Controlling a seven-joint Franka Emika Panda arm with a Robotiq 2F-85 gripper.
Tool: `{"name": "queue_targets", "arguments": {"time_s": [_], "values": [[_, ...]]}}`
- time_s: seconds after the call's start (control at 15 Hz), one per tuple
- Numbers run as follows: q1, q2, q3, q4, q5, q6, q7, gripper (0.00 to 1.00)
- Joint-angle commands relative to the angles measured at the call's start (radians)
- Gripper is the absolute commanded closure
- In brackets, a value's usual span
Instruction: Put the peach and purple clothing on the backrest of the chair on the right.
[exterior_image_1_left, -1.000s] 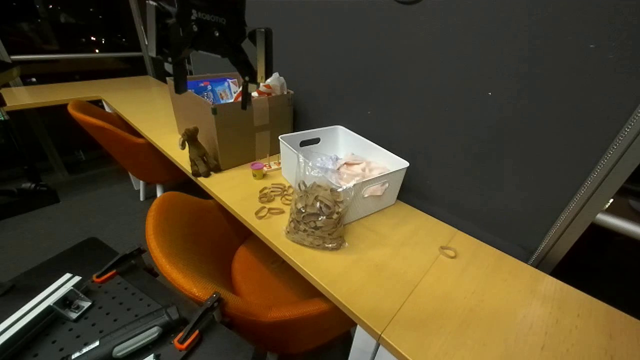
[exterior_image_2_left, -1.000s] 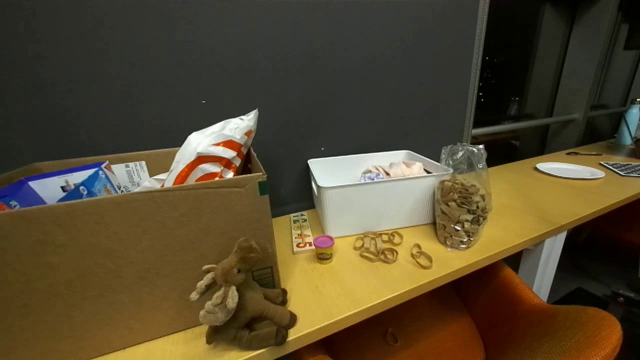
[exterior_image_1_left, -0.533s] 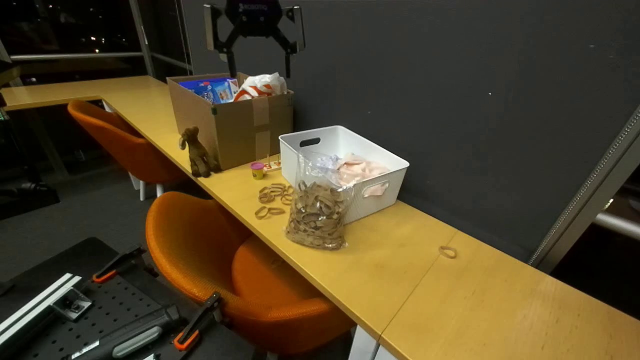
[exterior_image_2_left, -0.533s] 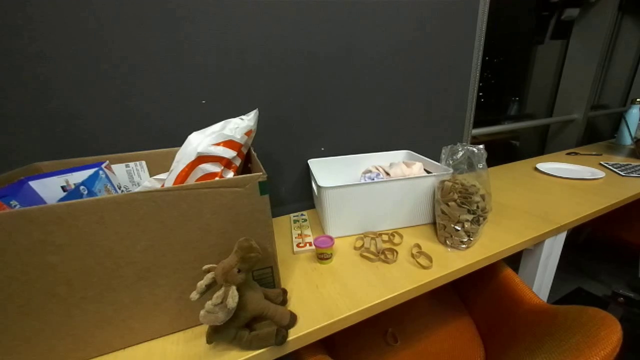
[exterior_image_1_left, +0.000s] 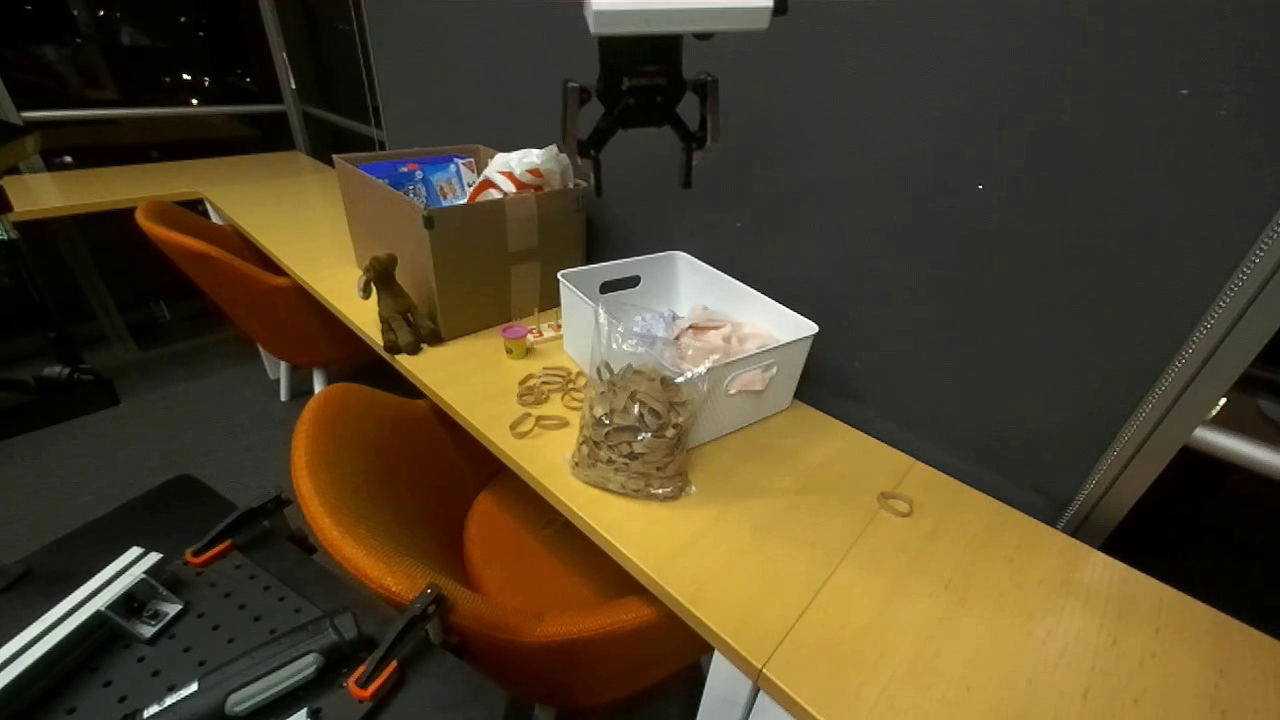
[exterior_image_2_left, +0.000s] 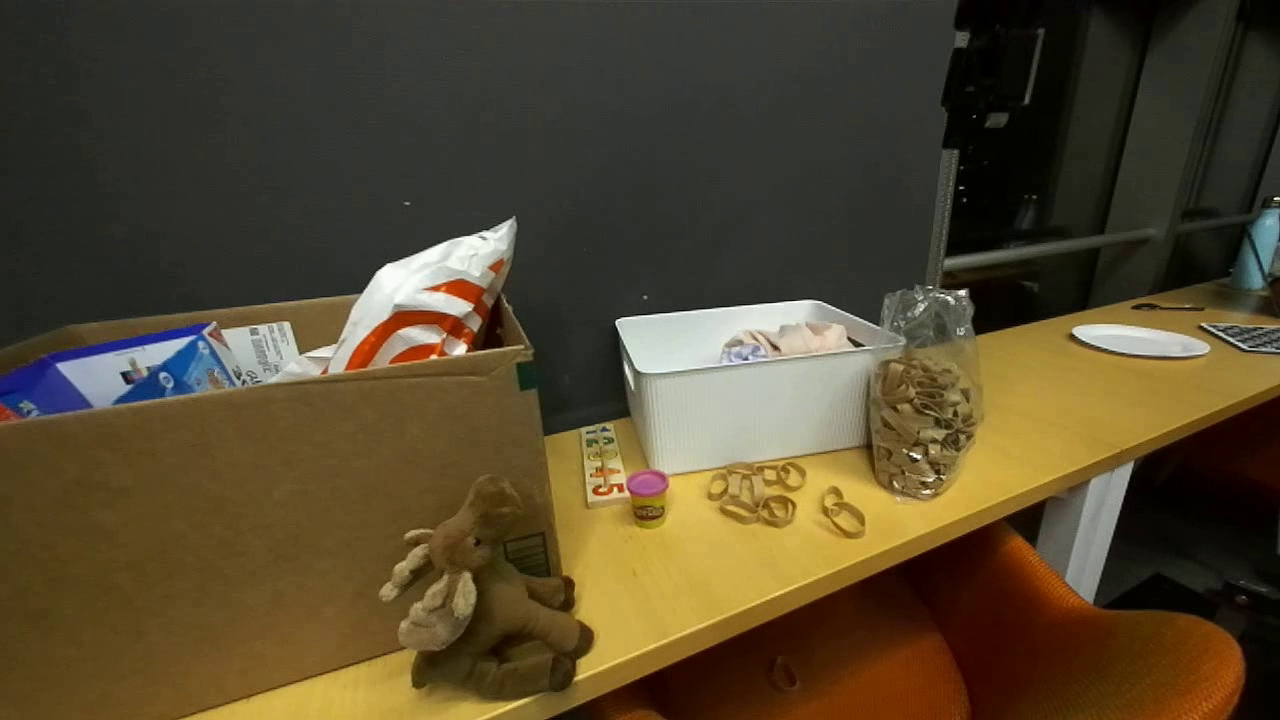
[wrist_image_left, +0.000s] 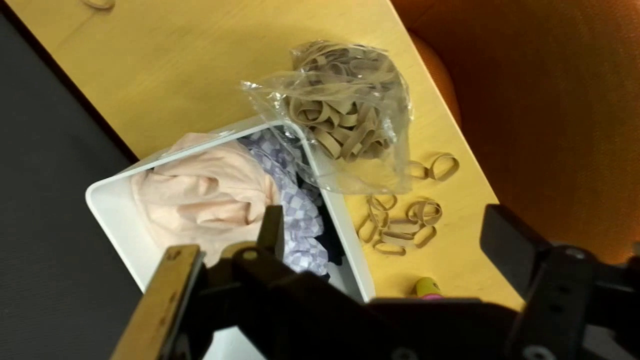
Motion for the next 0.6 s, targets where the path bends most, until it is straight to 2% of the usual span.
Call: {"name": "queue_targets", "arguments": {"time_s": [0.0, 0.33, 0.53], "values": [[-0.069, 0.202, 0.059, 0.251, 0.001, -0.010, -0.031, 0.00], [-0.102, 0.389, 0.133, 0.366, 0.016, 0.119, -0.003, 0.00], [-0.110, 0.499, 0.151, 0.416, -0.004, 0.235, 0.017, 0.00]]}}
